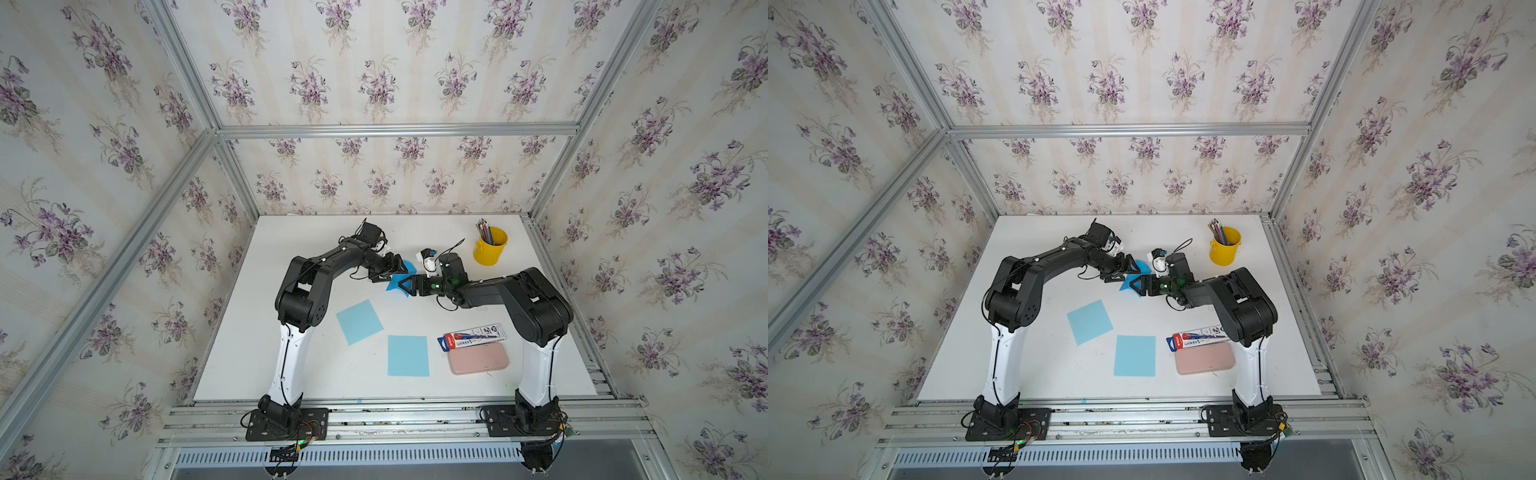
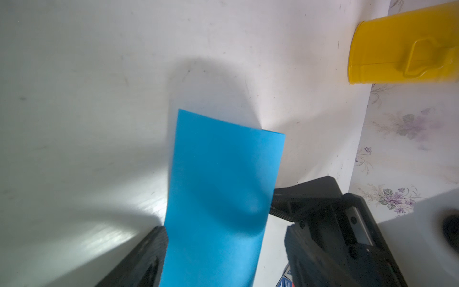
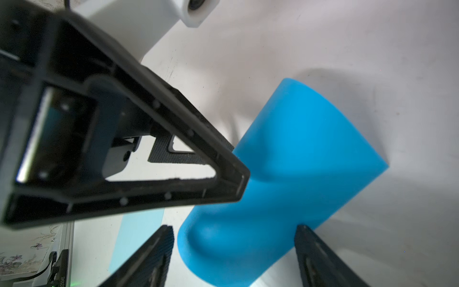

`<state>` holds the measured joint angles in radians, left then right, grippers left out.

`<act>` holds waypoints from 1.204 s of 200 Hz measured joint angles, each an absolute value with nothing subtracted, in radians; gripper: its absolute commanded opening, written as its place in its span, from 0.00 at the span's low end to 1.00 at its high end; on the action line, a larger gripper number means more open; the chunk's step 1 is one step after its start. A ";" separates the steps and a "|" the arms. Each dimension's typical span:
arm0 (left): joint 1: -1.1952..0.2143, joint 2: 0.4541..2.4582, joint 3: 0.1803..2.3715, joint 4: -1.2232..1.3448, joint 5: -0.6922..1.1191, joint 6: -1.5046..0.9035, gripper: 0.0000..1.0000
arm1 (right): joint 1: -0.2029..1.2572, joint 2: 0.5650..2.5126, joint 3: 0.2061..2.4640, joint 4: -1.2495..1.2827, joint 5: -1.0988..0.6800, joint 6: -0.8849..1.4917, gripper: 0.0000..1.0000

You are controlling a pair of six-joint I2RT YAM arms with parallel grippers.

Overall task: Fold the square paper along the opposite sides
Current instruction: Pick up the paper from the center of the board.

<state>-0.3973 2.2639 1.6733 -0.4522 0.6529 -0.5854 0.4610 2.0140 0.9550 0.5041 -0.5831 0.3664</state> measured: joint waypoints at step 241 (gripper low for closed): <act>-0.352 1.918 1.519 -0.167 0.756 -0.737 0.37 | 0.324 1.629 0.813 0.769 -0.630 0.846 0.76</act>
